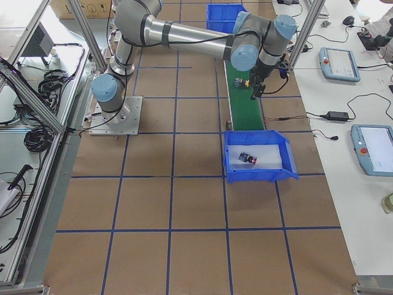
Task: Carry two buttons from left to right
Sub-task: 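Move the right gripper back over the yellow button on the conveyor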
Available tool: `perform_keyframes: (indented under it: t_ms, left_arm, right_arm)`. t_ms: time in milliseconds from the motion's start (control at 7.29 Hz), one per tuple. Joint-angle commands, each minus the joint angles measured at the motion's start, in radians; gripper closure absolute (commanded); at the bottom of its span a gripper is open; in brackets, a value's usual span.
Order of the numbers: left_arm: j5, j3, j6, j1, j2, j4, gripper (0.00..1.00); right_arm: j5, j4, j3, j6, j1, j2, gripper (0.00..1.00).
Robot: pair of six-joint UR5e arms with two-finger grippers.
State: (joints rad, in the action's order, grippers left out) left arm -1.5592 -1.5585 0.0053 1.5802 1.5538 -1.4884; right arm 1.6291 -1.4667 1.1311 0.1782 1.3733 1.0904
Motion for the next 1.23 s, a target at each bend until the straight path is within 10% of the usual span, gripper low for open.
perform_keyframes:
  t_ms: [0, 1097]
  left_arm:
    - [-0.001, 0.0, -0.001, 0.001, 0.0, 0.0, 0.0]
    - [0.002, -0.002, -0.002, 0.0, 0.002, 0.002, 0.0]
  right_arm:
    - [-0.005, -0.015, 0.082, -0.118, 0.129, 0.02, 0.01]
    - [0.009, -0.254, 0.136, -0.313, 0.216, -0.102, 0.0]
